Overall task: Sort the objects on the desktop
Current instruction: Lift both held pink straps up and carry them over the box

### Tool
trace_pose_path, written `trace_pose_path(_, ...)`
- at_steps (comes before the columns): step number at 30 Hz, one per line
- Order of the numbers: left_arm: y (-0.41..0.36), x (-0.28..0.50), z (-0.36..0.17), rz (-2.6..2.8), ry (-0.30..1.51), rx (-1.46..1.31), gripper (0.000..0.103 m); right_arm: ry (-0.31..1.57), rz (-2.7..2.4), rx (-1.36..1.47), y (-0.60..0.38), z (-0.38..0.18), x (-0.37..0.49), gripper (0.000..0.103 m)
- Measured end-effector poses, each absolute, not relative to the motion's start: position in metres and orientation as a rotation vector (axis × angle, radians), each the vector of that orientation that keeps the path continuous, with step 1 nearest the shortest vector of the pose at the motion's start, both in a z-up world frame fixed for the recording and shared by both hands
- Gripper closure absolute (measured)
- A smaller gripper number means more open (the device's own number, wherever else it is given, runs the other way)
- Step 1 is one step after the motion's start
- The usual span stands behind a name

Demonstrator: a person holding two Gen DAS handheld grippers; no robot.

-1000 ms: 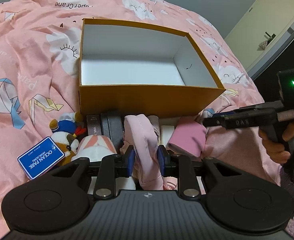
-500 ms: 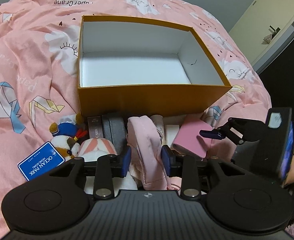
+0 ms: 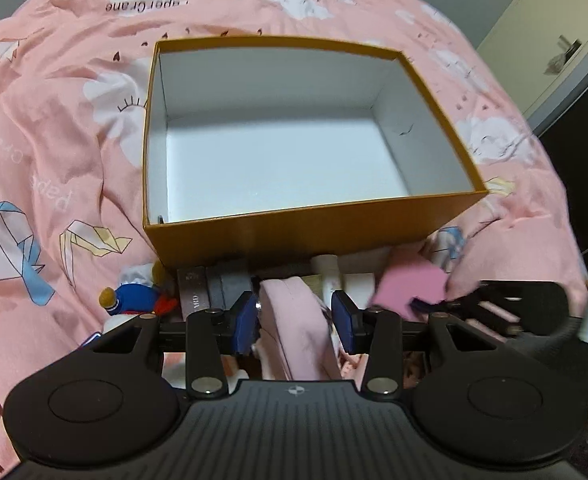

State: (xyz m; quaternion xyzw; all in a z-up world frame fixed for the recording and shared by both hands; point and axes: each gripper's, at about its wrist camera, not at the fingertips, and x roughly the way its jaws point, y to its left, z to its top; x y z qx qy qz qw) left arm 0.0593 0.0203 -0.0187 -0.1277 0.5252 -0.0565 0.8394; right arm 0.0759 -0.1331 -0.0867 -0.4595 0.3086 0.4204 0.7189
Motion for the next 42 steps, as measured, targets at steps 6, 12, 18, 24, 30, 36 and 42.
trace_pose_path(6, 0.025, 0.066, -0.025, -0.136, 1.153, -0.301, 0.059, 0.590, 0.841, -1.000, -0.157, -0.058, 0.088, 0.087)
trace_pose_path(12, 0.026, 0.066, -0.026, -0.140, 1.162, -0.322, 0.061, 0.555, 0.818, -1.092, -0.147, -0.061, 0.105, 0.085)
trace_pose_path(18, 0.026, 0.058, -0.027, -0.183, 1.148, -0.333, 0.073, 0.665, 0.852, -0.989, -0.141, -0.055, 0.114, 0.088)
trace_pose_path(24, 0.025, 0.041, -0.018, -0.176, 1.059, -0.344, 0.076, 0.720, 0.861, -0.800, -0.156, -0.026, 0.126, 0.090)
trace_pose_path(30, 0.018, 0.022, 0.016, -0.179, 0.909, -0.312, 0.076, 0.754, 0.884, -0.618, -0.164, 0.012, 0.134, 0.090)
trace_pose_path(36, 0.013, 0.008, 0.057, -0.179, 0.738, -0.257, 0.076, 0.756, 0.981, -0.446, -0.164, 0.051, 0.134, 0.090)
trace_pose_path(42, 0.015, 0.013, 0.090, -0.140, 0.569, -0.220, 0.076, 0.653, 1.042, -0.363, -0.150, 0.091, 0.128, 0.091)
